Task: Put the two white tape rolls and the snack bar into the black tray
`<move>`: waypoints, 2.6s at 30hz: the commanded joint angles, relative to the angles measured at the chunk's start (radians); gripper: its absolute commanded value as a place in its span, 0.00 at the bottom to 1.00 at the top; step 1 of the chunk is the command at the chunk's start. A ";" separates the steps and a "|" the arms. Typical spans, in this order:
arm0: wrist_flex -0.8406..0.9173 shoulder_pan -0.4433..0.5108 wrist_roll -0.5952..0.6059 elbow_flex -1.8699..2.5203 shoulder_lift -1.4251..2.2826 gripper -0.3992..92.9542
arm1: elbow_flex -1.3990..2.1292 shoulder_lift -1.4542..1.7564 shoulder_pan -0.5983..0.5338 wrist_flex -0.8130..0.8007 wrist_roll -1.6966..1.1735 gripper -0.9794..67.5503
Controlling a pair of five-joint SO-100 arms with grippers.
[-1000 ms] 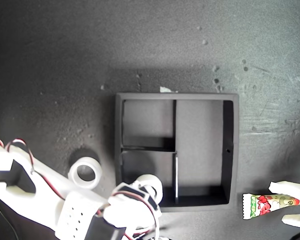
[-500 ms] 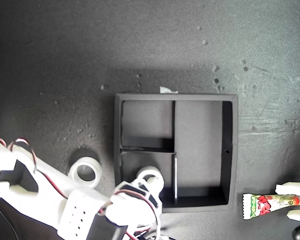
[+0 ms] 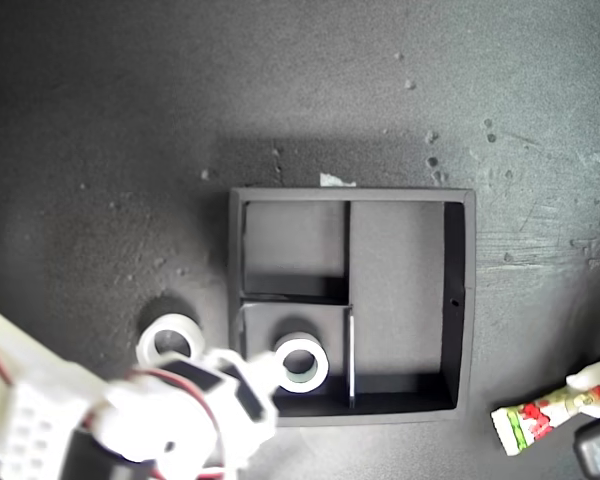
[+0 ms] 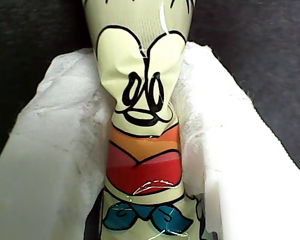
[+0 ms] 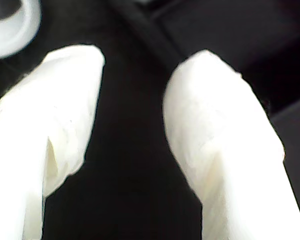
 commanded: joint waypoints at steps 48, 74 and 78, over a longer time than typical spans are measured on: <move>-0.502 0.198 -0.336 0.626 -0.028 0.15 | -1.373 -0.526 0.411 0.838 -1.281 0.01; 0.011 -0.018 -0.028 -0.014 0.005 0.00 | -1.424 -0.759 0.485 0.704 -1.476 0.33; 0.011 -0.094 0.074 -0.196 -0.129 0.00 | -1.359 -0.759 0.445 0.706 -1.457 0.54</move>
